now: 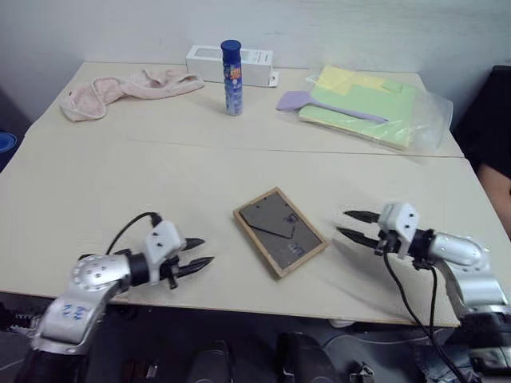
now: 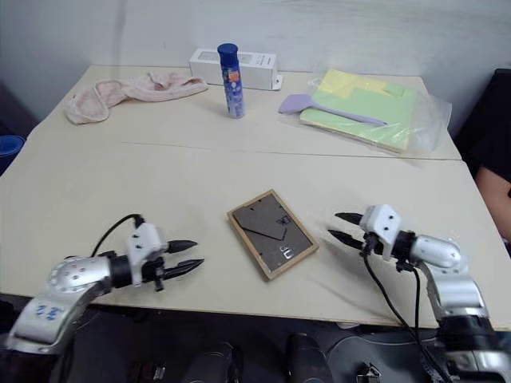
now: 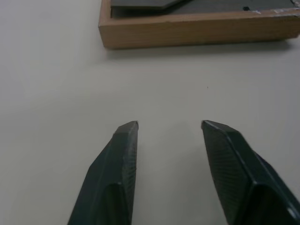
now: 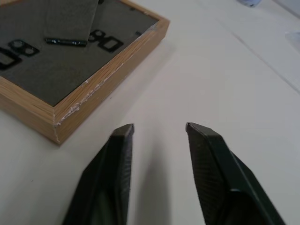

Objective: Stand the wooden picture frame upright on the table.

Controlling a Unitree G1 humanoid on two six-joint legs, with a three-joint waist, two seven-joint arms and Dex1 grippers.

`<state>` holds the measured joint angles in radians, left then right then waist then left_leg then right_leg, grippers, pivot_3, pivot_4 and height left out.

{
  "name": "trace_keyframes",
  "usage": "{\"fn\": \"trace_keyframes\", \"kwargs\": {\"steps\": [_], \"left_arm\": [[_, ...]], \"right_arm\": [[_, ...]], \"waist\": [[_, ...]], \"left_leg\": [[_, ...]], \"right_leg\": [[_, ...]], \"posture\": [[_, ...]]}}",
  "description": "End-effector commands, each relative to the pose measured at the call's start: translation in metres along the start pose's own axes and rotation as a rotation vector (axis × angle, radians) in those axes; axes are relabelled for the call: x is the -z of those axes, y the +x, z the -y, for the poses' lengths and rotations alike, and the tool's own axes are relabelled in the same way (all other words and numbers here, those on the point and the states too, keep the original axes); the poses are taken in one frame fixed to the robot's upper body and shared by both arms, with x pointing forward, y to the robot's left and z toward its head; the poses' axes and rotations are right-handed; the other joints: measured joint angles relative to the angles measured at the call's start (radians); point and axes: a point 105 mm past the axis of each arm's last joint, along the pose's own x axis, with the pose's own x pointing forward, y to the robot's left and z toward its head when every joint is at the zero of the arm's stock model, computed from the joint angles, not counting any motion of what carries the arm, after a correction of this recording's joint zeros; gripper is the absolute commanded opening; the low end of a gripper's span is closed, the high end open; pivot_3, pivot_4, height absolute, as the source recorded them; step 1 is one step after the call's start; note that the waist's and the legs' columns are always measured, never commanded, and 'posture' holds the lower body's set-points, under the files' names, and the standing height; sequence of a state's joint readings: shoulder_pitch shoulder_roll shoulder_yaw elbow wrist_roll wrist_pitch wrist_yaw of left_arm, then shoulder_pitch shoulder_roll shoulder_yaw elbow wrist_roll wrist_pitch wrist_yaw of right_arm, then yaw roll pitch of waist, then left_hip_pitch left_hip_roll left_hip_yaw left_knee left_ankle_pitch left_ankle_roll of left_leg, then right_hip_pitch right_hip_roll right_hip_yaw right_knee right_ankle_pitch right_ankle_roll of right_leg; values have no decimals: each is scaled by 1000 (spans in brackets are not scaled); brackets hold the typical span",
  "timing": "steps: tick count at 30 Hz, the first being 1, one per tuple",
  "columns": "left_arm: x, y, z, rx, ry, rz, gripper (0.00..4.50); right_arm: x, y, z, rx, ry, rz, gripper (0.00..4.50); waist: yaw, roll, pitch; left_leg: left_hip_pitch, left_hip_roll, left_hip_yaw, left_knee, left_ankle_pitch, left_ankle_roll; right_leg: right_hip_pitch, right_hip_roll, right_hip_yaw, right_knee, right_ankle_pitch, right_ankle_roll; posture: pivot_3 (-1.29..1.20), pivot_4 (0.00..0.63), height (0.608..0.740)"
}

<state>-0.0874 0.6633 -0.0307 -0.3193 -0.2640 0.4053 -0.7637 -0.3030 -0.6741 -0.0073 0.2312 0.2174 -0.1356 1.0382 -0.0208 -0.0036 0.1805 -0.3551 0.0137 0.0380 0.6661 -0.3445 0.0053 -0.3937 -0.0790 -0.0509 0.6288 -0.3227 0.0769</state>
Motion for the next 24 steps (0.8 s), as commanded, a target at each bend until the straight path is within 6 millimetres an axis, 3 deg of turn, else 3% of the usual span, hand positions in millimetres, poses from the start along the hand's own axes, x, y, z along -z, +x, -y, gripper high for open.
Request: {"fn": "trace_keyframes", "kwargs": {"steps": [1, 3, 8, 18, 24], "left_arm": [[1, 16, 1, 11, -9, -16, 793], [0, 30, 5, 38, -31, -15, 254], [-5, 48, 7, 63, -15, -19, 254], [-17, 59, -18, 1, -16, 7, 254], [-15, 60, -22, -18, -31, 1, 254]], "right_arm": [[-2, 9, 2, -18, -28, 11, 376], [2, 19, -3, -60, -16, -10, 0], [-8, 33, -19, -118, -16, 28, 0], [-13, 27, -56, -170, 20, 16, 0], [-15, 27, -69, -167, 48, 3, 0]], "waist": [[-1, 0, 0], [-2, 0, 0], [-2, 0, 0], [17, 0, 0], [19, 0, 0]], "left_leg": [[0, 0, 0, 0, 0, 0], [0, 0, 0, 1, 0, 0], [0, 0, 0, 2, 0, 0], [0, 0, 0, 4, 1, 0], [0, 0, 0, 4, 1, 0]], "right_leg": [[0, 0, 0, 1, 0, 0], [0, 0, 0, 1, 0, 0], [0, 0, 0, 7, 0, 1], [0, 0, 0, 7, 0, 1], [0, 0, 0, 7, 0, 1]], "posture": [[0, 150, 740], [0, 150, 740], [0, 150, 740], [0, 150, 740], [0, 150, 740]]}}
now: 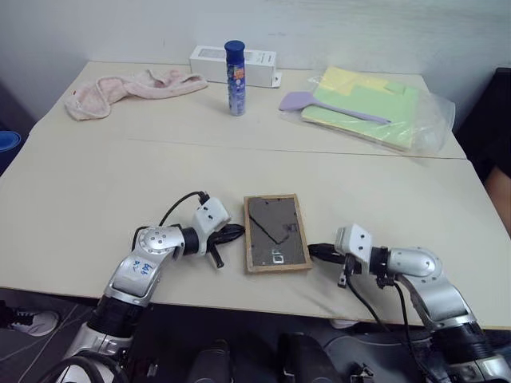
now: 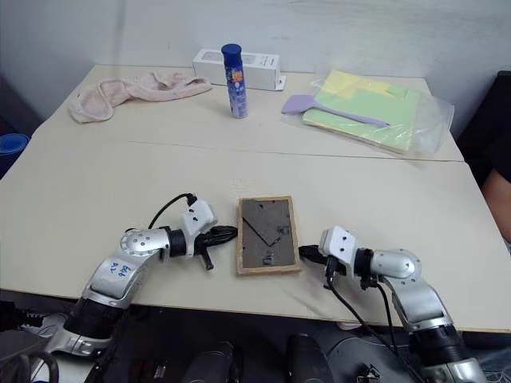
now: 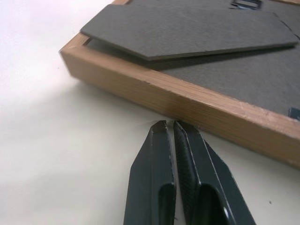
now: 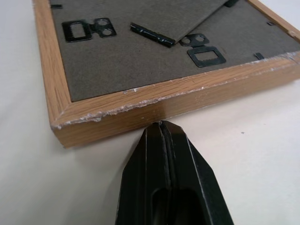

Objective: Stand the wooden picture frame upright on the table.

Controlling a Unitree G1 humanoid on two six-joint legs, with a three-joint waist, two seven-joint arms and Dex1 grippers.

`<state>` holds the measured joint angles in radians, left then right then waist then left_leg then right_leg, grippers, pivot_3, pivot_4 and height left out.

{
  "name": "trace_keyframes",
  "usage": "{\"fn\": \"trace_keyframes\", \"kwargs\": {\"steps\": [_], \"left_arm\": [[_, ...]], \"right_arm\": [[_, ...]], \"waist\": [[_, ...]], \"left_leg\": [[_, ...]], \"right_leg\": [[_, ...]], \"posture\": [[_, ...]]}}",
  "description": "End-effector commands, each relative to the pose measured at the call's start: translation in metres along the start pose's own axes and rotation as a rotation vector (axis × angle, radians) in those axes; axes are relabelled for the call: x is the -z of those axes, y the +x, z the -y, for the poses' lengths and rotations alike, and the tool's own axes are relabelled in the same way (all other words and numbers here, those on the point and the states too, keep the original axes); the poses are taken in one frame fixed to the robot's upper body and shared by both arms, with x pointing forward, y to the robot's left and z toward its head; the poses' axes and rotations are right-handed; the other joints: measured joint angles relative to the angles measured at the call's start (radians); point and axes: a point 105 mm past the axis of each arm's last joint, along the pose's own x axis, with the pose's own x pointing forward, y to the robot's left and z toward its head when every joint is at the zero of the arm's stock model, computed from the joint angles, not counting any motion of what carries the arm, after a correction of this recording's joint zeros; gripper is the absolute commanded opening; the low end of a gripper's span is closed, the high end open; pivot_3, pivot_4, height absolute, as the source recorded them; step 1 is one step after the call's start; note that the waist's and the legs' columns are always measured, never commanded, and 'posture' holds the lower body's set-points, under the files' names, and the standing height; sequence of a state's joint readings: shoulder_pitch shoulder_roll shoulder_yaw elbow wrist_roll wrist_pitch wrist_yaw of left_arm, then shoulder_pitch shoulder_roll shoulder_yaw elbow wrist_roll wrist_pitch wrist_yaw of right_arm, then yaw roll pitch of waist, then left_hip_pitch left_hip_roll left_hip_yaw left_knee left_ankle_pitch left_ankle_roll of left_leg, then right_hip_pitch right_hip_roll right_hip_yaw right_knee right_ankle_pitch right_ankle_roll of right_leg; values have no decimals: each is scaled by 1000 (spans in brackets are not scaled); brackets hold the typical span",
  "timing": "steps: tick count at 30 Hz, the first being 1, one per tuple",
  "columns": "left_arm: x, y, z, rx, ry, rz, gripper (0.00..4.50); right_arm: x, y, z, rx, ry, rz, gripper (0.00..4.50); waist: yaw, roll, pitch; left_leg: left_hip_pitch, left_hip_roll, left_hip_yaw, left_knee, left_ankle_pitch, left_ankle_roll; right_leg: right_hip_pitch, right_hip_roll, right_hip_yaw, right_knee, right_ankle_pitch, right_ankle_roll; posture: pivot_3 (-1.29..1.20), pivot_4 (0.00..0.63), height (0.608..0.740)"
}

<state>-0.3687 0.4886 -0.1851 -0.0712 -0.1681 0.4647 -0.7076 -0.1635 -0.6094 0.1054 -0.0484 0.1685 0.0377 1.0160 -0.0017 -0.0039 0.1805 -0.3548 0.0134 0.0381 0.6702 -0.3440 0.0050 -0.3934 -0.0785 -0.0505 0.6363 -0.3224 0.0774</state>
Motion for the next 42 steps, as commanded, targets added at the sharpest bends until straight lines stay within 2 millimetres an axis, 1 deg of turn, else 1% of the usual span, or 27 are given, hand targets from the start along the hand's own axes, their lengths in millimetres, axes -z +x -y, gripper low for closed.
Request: {"fn": "trace_keyframes", "kwargs": {"steps": [1, 2, 4, 5, 7, 9, 12, 13, 15, 16, 18, 19, 22, 26, 30, 35, 42], "left_arm": [[0, -4, -6, -33, 4, -1, 254], [0, -6, -6, -35, -3, 0, 254], [5, -17, -13, -64, -37, -11, 254], [8, -23, -16, -76, -56, -22, 427], [7, -42, -22, -81, -207, -3, 800], [6, -61, -19, -12, -420, -11, 1357], [1, -82, 1, 180, -676, -83, 2289], [-2, -86, 4, 216, -754, -105, 2592], [-6, -89, 7, 270, -886, -138, 3260], [-6, -86, 9, 312, -962, -156, 3462], [-8, -81, 10, 364, -1044, -169, 4048], [-10, -74, 8, 368, -1058, -160, 4330], [-11, -53, 10, 351, -1057, -200, 4330], [-9, -36, 16, 333, -1045, -277, 4330], [-12, -24, 24, 354, -1019, -343, 4330], [-13, -8, 44, 421, -1013, -410, 4330], [-15, 2, 49, 447, -1090, -410, 4330]], "right_arm": [[-6, 0, -4, 3, -7, 6, 0], [-5, -1, -5, 2, -5, -2, 0], [-5, -7, -2, 15, -6, -10, 0], [-6, -10, 0, 19, -15, -10, 0], [-10, -18, 4, 14, -44, -11, 0], [-15, -24, 5, -12, -79, -10, 0], [-16, -28, 4, -58, -120, -33, 0], [-16, -28, 4, -66, -121, -37, 0], [-15, -26, 4, -73, -121, -47, 0], [-15, -24, 3, -87, -128, -50, 0], [-14, -21, 1, -104, -139, -51, 0], [-15, -19, 1, -105, -138, -46, 0], [-18, -12, -3, -119, -143, -35, 0], [-20, -8, -3, -118, -152, -39, 0], [-21, -6, -5, -126, -159, -44, 0], [-21, -2, -13, -132, -156, -43, 0], [-23, 5, -16, -134, -161, -43, 0]], "waist": [[0, 0, 0], [0, 0, 0], [-1, 0, 0], [-2, 0, 0], [-4, 0, 0], [-5, 0, 0], [-4, -1, 0], [-3, -1, 0], [3, -1, 1], [5, -1, 1], [3, -1, 1], [1, -1, 1], [0, -2, 1], [1, -2, 1], [1, -2, 1], [6, -2, 1], [9, -2, 0]], "left_leg": [[0, 0, 0, 0, 0, 0], [0, 0, 0, 0, 0, 0], [0, 0, 0, 0, 0, 0], [0, 0, 0, 0, 0, 0], [0, 0, 0, 0, 0, 0], [0, 0, 0, 0, 0, 0], [0, 1, -1, 0, 0, 0], [0, 1, -1, 0, 0, 0], [0, 0, -2, 0, 0, 0], [0, 0, -2, 0, 0, 0], [-2, -1, -3, 2, 0, 0], [-2, -1, -3, 2, 0, 0], [-2, -1, -3, 1, 0, 0], [-2, -1, -3, 4, 0, 0], [-1, -1, -2, 6, -1, -1], [-1, -1, -3, 8, -1, -1], [-1, -1, -3, 10, -1, -1]], "right_leg": [[0, 0, 0, 0, 0, 0], [0, 0, 0, 0, 0, 0], [0, 0, 0, 0, 0, 0], [0, 0, 0, 0, 0, 0], [0, 0, 0, 0, 0, 0], [0, 0, 1, 0, 0, 0], [0, 0, 0, 0, 0, 0], [0, 0, 0, 0, 0, 0], [0, 0, 0, 0, 0, 0], [0, 0, 0, 0, 0, 0], [0, 0, 0, 0, 0, 0], [0, 0, 0, 0, 0, 0], [0, 0, 0, 0, 0, 0], [0, 0, 0, 1, 0, 0], [0, 0, 0, 1, 0, 0], [1, 0, 0, 1, 0, 0], [1, 0, 0, 0, 0, 0]], "posture": [[0, 150, 740], [0, 150, 740], [0, 150, 740], [0, 150, 740], [0, 150, 740], [0, 150, 740], [0, 150, 740], [0, 150, 740], [0, 150, 740], [0, 150, 740], [0, 150, 740], [0, 150, 740], [0, 150, 740], [0, 150, 740], [0, 150, 740], [0, 150, 740], [0, 150, 740]]}}
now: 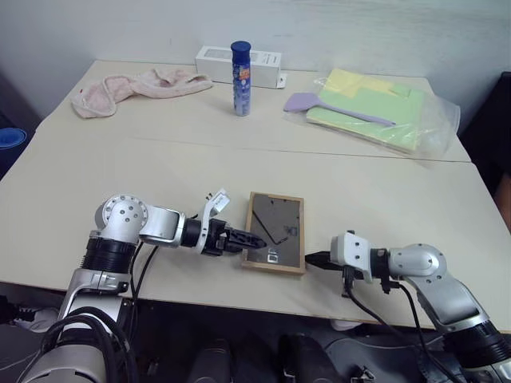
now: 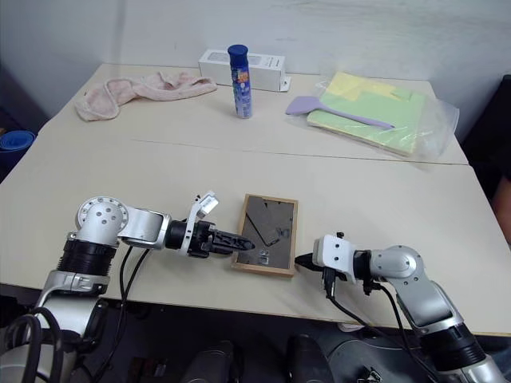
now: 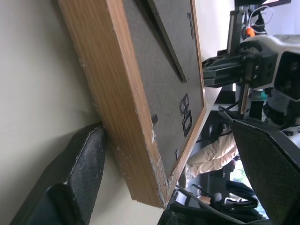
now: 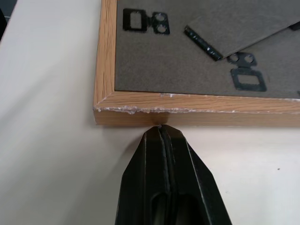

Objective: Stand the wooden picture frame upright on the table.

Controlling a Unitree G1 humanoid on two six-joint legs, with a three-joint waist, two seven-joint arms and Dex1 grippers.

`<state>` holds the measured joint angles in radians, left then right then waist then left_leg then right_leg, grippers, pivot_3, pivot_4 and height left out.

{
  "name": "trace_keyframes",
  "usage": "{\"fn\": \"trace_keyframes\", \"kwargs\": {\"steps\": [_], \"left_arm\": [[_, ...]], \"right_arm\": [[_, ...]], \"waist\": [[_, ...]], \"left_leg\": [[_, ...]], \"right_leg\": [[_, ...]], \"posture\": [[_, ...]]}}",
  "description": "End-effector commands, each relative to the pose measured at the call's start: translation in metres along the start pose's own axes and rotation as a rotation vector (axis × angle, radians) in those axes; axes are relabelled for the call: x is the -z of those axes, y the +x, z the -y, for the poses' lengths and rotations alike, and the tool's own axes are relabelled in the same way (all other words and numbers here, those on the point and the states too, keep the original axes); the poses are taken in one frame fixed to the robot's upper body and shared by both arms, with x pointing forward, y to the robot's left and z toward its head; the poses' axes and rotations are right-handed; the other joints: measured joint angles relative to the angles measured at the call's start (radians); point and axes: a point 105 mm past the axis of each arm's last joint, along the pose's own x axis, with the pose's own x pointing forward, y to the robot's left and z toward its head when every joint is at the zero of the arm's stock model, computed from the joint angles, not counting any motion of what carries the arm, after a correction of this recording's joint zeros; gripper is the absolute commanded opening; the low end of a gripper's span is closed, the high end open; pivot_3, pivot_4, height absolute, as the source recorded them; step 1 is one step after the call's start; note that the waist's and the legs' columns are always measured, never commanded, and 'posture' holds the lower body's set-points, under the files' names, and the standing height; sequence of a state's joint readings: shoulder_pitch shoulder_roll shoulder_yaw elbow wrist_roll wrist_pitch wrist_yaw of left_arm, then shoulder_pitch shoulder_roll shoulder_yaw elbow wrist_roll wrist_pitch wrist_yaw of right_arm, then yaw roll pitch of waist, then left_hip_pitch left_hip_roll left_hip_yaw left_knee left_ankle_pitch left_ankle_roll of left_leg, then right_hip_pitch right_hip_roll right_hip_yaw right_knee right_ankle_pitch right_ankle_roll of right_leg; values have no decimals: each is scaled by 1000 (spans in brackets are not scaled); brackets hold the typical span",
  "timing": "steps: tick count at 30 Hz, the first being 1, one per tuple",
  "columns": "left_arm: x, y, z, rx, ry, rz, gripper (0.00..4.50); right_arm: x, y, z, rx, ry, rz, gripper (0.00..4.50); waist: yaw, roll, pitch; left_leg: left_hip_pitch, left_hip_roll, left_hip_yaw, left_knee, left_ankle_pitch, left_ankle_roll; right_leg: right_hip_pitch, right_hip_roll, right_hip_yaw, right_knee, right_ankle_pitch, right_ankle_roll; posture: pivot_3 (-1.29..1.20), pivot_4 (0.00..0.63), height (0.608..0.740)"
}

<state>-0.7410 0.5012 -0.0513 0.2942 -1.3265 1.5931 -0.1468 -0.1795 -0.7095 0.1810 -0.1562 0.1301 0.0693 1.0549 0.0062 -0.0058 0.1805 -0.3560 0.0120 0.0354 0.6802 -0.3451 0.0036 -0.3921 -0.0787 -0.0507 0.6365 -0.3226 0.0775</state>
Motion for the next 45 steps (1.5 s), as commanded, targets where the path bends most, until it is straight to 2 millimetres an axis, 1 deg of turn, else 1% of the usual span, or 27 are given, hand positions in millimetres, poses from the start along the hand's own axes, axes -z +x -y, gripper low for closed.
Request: {"fn": "trace_keyframes", "kwargs": {"steps": [1, 4, 5, 7, 12, 14, 17, 19, 20, 22, 23, 24, 27, 29, 30, 32, 33, 35, 38, 41, 43, 45], "left_arm": [[15, 17, -4, 9, -61, -85, 4330], [14, 19, -2, 16, -72, -82, 4330], [12, 20, -2, 20, -78, -73, 4148], [11, 20, -2, 22, -83, -61, 3731], [10, 18, -2, 28, -85, -20, 2163], [10, 16, -3, 44, -94, 17, 1756], [11, 14, -3, 69, -106, 42, 1275], [5, 12, 2, 106, -96, 104, 1257], [-5, 7, 9, 145, -62, 194, 1257], [-16, -4, 16, 161, 12, 311, 1257], [-19, -10, 17, 154, 54, 352, 1257], [-22, -16, 17, 134, 127, 397, 1257], [-23, -27, 19, 82, 462, 481, 1257], [-20, -28, 16, 56, 651, 490, 1257], [-19, -27, 16, 63, 722, 500, 1257], [-18, -24, 14, 73, 761, 501, 1257], [-17, -22, 16, 85, 773, 505, 1257], [-14, -18, 19, 111, 799, 490, 1257], [-8, -14, 19, 132, 811, 467, 1257], [-3, -12, 19, 138, 835, 437, 1257], [-3, -11, 21, 145, 834, 440, 1257], [-4, -11, 23, 149, 834, 445, 1257]], "right_arm": [[-14, 6, -1, -6, -45, 38, 0], [-14, 7, -1, -8, -50, 35, 0], [-14, 7, -1, -6, -47, 34, 0], [-13, 7, -1, -5, -49, 33, 0], [-12, 5, 1, 7, -36, 32, 0], [-10, 0, 2, 14, -28, 35, 0], [-10, -5, 3, 30, -14, 44, 0], [-11, -14, 9, 72, 28, 71, 0], [-15, -22, 13, 101, 60, 104, 0], [-22, -36, 18, 125, 131, 162, 361], [-27, -42, 21, 134, 146, 192, 676], [-32, -48, 21, 122, 191, 229, 849], [-58, -58, 22, 70, 315, 358, 1750], [-75, -56, 23, 37, 357, 406, 2419], [-81, -53, 22, 18, 376, 419, 2832], [-92, -45, 27, 22, 375, 433, 3455], [-96, -39, 29, 24, 380, 439, 3905], [-104, -31, 36, 40, 376, 454, 4458], [-107, -20, 46, 69, 361, 453, 4458], [-108, -12, 52, 76, 351, 446, 4458], [-110, -6, 50, 49, 335, 447, 4458], [-115, 0, 43, -10, 321, 460, 4458]], "waist": [[3, 0, 0], [8, 0, 0], [11, 0, 0], [14, 0, 0], [13, 0, 0], [14, 0, 0], [15, 0, 0], [17, -1, 0], [17, -1, 0], [16, -1, 0], [16, -1, 1], [13, -1, 1], [-6, -1, 1], [-11, 0, 0], [-9, 0, 0], [-7, 0, 0], [-7, 0, 0], [-7, 0, 0], [-7, 0, 0], [-7, 0, 0], [-8, 0, 0], [-8, 0, 0]], "left_leg": [[0, 0, 0, 0, 0, 0], [0, 0, 0, 0, 0, 0], [0, 0, 0, 0, 0, 0], [0, 0, 0, 1, 0, 0], [-1, 0, 0, 1, 0, 0], [0, 0, 0, 1, 0, 0], [0, 0, 0, 2, 0, 0], [0, 0, 0, 2, 0, -1], [-1, 0, 0, 2, 0, -1], [-1, 0, 0, 1, 0, -1], [-2, 0, 0, 1, 0, -1], [-2, 0, 0, 1, -1, -1], [-1, 2, 2, 0, 0, -4], [1, 3, 3, -2, 0, -5], [1, 3, 3, -2, 0, -5], [1, 3, 3, -2, 0, -5], [1, 3, 2, -2, 0, -5], [-1, 3, 2, -2, -1, -3], [-4, 3, 1, -2, -1, -2], [-5, 3, 1, -1, -2, 0], [-5, 3, 1, -1, -2, 1], [-5, 3, 1, 0, -2, 1]], "right_leg": [[0, 0, 0, 0, 0, 0], [0, 0, 0, 0, 0, 0], [0, 0, 0, 0, 0, 0], [0, 0, 0, 0, 0, 0], [0, 1, -1, -1, 0, 0], [0, 1, -1, -1, 0, 0], [0, 1, -1, -1, 0, 0], [0, 1, -1, -1, 0, 0], [0, 1, -1, -1, 0, 0], [0, 1, -1, -1, 0, 0], [-1, 1, -1, -1, 0, 0], [-1, 1, -1, -1, 0, 0], [-1, 4, 0, 0, 0, 0], [-1, 5, 1, 0, -1, -1], [-1, 5, 1, 0, -1, -1], [-1, 5, 1, -1, -1, -2], [-1, 4, 1, -1, -1, -2], [-2, 3, 1, -2, -1, -1], [-5, 2, 1, -2, -1, -1], [-5, 1, 1, -2, -1, -1], [-5, 1, 1, -2, -1, -1], [-5, 1, 1, -1, -1, -1]], "posture": [[0, 150, 740], [0, 150, 740], [0, 150, 740], [0, 150, 740], [0, 150, 740], [0, 150, 740], [0, 150, 740], [0, 150, 740], [0, 150, 740], [0, 150, 740], [0, 150, 740], [0, 150, 740], [0, 150, 740], [0, 150, 740], [0, 150, 740], [0, 150, 740], [0, 150, 740], [0, 150, 740], [0, 150, 740], [0, 150, 740], [0, 150, 740], [0, 150, 740]]}}
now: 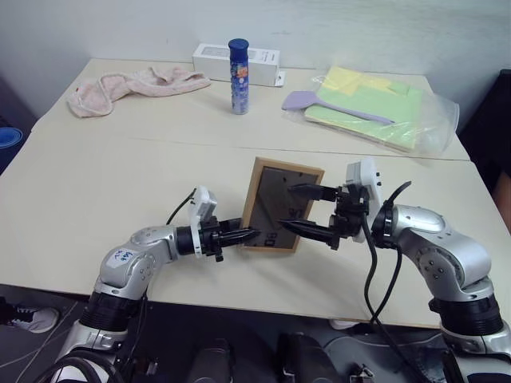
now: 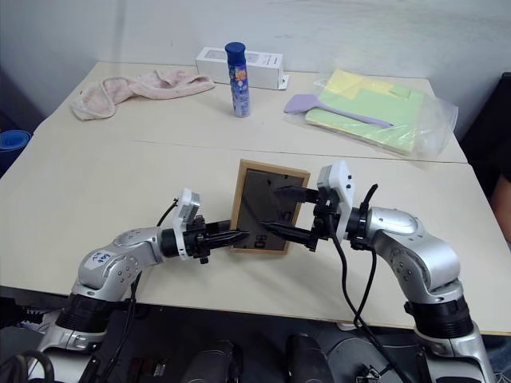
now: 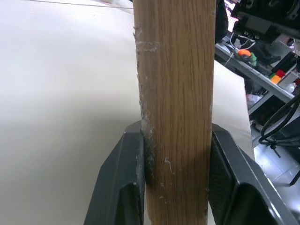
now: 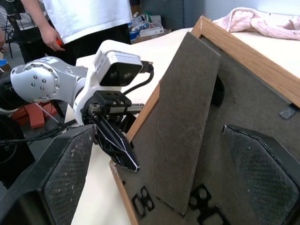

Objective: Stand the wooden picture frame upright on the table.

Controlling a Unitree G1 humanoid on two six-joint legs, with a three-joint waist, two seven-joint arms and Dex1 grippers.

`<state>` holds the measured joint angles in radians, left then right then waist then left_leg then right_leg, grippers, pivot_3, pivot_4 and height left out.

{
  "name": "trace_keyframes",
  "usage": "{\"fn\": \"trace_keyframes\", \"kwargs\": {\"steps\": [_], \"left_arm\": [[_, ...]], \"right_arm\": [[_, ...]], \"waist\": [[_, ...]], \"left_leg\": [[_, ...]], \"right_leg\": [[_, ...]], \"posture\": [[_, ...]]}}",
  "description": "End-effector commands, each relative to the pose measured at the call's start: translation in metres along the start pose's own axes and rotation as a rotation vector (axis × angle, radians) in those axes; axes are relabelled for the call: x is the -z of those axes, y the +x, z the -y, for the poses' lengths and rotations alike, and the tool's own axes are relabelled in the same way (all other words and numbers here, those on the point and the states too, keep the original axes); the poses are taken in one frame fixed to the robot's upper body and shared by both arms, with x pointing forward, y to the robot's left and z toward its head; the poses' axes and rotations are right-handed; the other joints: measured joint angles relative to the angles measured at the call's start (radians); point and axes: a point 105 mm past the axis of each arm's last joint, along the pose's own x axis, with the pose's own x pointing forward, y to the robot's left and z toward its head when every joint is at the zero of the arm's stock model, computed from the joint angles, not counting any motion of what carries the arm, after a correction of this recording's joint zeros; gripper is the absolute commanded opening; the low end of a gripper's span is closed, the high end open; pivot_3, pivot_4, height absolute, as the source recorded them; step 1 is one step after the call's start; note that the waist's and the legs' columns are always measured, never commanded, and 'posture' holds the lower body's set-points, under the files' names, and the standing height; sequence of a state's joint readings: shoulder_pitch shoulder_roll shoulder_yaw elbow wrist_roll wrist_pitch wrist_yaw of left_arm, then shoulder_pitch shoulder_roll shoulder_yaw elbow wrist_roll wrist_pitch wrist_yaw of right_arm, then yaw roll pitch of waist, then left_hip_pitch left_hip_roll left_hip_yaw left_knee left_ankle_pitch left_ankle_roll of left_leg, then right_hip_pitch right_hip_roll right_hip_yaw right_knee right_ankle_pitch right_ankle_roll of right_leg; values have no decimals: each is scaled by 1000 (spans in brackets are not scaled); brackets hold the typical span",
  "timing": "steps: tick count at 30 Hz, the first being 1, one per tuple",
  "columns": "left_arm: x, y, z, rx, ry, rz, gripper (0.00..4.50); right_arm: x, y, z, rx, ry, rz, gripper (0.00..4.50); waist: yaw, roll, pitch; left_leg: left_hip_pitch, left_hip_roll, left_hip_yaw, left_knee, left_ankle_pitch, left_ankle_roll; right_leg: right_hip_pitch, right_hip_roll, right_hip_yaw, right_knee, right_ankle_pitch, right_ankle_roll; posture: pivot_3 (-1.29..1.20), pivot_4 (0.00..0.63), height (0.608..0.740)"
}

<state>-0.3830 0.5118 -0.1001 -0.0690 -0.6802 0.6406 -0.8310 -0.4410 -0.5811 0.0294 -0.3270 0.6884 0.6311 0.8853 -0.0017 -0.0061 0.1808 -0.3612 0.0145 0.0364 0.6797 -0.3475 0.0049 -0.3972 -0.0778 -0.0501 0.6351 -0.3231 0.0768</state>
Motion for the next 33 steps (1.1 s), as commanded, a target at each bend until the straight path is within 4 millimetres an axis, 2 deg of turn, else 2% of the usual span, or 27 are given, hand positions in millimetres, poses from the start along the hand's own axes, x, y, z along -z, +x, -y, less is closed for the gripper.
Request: {"fn": "trace_keyframes", "kwargs": {"steps": [1, 4, 7, 14, 17, 22, 26, 29, 30, 31, 33], "left_arm": [[-12, 8, 16, 80, 51, 28, 1257], [-16, 10, 15, 72, 13, 41, 1257], [-23, 9, 10, 53, -74, 68, 1257], [-33, -1, 16, 117, -295, 69, 1257], [-31, -5, 19, 150, -429, 30, 1257], [-33, -14, 18, 175, -656, -70, 1257], [-32, -21, 15, 188, -780, -117, 1257], [-35, -24, 16, 228, -837, -129, 1257], [-37, -24, 16, 243, -860, -129, 1257], [-39, -24, 17, 252, -874, -143, 1257], [-41, -21, 16, 260, -902, -155, 1257]], "right_arm": [[-1, 11, -12, -90, -25, 8, 4458], [1, 15, -24, -164, -34, 3, 4458], [4, 9, -33, -201, -50, -7, 4458], [9, -21, -35, -208, -188, -39, 4458], [10, -29, -32, -186, -252, -28, 4458], [-10, -53, -7, -22, -404, 56, 4458], [-16, -73, 1, 37, -530, 40, 4458], [-4, -75, 1, -13, -771, -52, 4458], [1, -74, 6, -8, -940, -101, 4458], [4, -71, 6, -22, -985, -102, 4458], [12, -67, 13, -8, -1188, -142, 4458]], "waist": [[-1, 0, 0], [-1, 0, 0], [3, 0, 0], [1, 0, 0], [-1, 0, 0], [0, -1, 0], [1, -1, 0], [-1, -1, 0], [-1, -1, 0], [-2, -1, 0], [-3, -1, 1]], "left_leg": [[0, 0, 0, 0, 0, 0], [0, 0, 0, 0, 0, 0], [-1, 0, -1, 0, -1, 1], [-6, 0, -3, 2, -1, 3], [-6, 0, -3, 2, -1, 2], [-5, -1, -3, 3, 0, 2], [-6, -1, -3, 3, 0, 2], [-6, -1, -3, 3, 0, 2], [-5, -1, -3, 3, 0, 2], [-5, -1, -3, 3, 0, 2], [-4, -1, -2, 4, 0, 1]], "right_leg": [[0, 0, 0, 0, 0, 0], [0, 0, 0, 0, 0, 0], [0, 0, -1, 0, 0, 0], [-1, 0, -3, 0, 1, 2], [-1, 0, -3, 0, 1, 2], [-1, 0, -3, 2, 1, 2], [-1, 0, -3, 1, 1, 2], [-1, 0, -3, 1, 1, 2], [-1, 0, -3, 2, 1, 2], [-1, 0, -3, 2, 1, 2], [-1, 0, -2, 1, 1, 2]], "posture": [[0, 150, 740], [0, 150, 740], [0, 150, 740], [0, 150, 740], [0, 150, 740], [0, 150, 740], [0, 150, 740], [0, 150, 740], [0, 150, 740], [0, 150, 740], [0, 150, 740]]}}
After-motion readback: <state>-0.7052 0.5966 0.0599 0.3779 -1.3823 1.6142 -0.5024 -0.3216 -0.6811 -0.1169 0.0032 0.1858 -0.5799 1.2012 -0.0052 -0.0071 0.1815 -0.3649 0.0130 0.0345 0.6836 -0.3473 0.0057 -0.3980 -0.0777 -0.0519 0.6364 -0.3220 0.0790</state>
